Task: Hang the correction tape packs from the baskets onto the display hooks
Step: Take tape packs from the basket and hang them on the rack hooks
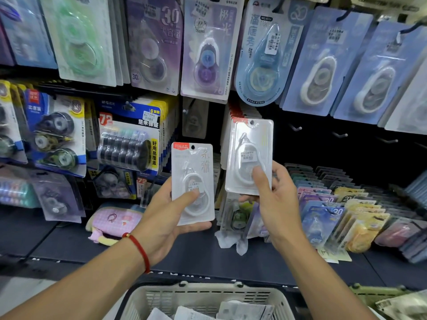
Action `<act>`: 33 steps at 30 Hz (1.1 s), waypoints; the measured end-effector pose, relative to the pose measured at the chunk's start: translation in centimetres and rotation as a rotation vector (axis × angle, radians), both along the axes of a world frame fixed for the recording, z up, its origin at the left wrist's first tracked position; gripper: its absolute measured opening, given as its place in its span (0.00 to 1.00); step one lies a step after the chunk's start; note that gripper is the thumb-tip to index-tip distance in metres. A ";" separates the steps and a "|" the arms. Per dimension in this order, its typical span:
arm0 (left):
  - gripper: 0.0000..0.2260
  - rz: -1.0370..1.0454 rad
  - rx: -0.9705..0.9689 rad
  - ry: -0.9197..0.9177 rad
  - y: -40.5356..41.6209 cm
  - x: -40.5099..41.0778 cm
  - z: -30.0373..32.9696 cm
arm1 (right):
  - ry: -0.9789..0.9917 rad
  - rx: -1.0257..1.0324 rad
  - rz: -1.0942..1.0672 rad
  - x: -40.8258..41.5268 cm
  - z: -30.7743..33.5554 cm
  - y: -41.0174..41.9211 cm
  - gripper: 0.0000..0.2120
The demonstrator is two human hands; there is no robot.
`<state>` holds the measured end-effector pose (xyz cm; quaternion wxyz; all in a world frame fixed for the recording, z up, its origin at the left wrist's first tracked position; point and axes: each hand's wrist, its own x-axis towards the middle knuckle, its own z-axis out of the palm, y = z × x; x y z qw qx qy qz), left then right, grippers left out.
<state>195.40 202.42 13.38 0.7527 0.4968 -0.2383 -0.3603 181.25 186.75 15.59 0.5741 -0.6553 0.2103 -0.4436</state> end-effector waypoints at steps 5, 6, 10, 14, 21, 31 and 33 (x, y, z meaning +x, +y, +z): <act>0.15 0.009 0.011 0.025 0.0 0.2 0.1 | -0.021 -0.007 0.001 0.0 0.2 -0.3 0.15; 0.16 0.013 0.014 0.033 0.0 0.1 0.1 | 0.006 0.003 0.005 0.0 -0.1 -0.5 0.16; 0.16 0.054 0.029 0.044 0.0 0.1 0.1 | 0.296 0.155 0.009 -0.1 -1.9 -1.6 0.25; 0.14 0.051 0.023 0.027 0.0 -0.2 0.0 | 0.467 0.217 0.067 -0.3 -2.2 -1.4 0.23; 0.21 -0.070 0.025 -0.199 -0.5 -1.4 0.4 | 0.366 -0.061 0.260 0.3 -0.9 1.4 0.06; 0.36 -0.159 -0.047 -0.231 -1.4 -2.5 1.6 | 0.042 0.030 0.008 0.3 0.1 0.6 0.08; 0.38 -0.173 -0.048 -0.233 -1.6 -2.8 1.8 | 0.024 0.045 -0.001 0.2 0.2 0.3 0.09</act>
